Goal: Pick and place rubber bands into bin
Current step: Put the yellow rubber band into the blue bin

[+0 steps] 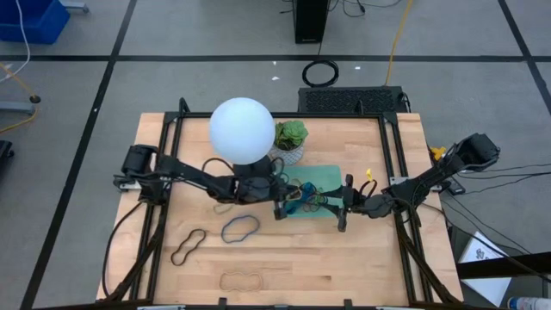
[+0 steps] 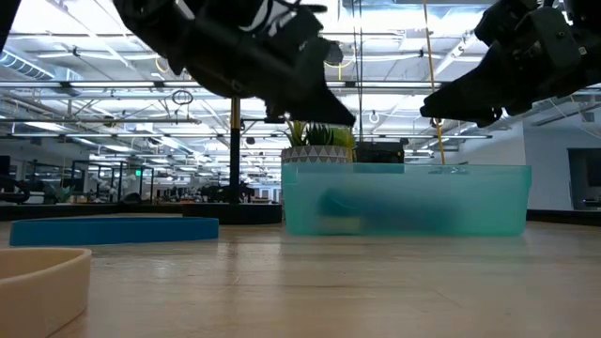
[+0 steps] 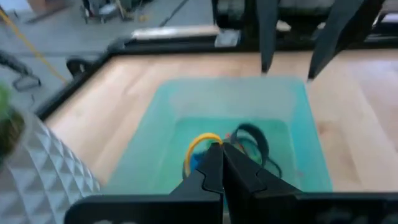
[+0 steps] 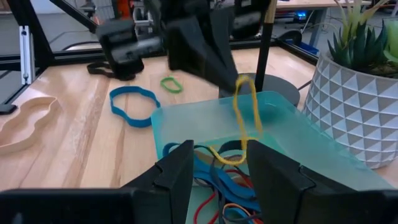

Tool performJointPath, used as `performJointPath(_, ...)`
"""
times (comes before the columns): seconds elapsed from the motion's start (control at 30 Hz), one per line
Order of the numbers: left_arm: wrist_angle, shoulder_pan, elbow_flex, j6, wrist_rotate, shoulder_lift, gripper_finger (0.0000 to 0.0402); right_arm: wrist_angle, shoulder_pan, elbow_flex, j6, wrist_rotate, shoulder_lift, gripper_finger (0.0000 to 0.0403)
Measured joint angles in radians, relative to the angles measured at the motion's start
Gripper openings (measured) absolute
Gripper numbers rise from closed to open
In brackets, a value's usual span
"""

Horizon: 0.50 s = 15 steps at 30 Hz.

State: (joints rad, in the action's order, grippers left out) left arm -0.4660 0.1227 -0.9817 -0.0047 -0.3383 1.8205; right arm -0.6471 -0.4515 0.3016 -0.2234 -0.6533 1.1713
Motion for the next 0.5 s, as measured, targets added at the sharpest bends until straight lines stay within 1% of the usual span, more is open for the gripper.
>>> performJointPath(0.23, -0.007, 0.0, 0.0, -0.06, 0.005, 0.07, 0.0003, 0.0, 0.0, 0.0, 0.0, 0.001, 0.0, 0.0142)
performJointPath(0.5, 0.0, -0.001, 0.001, -0.084, 0.006, 0.092, 0.003, 0.0, 0.0, 0.0, -0.003, 0.003, 0.0, 0.0142)
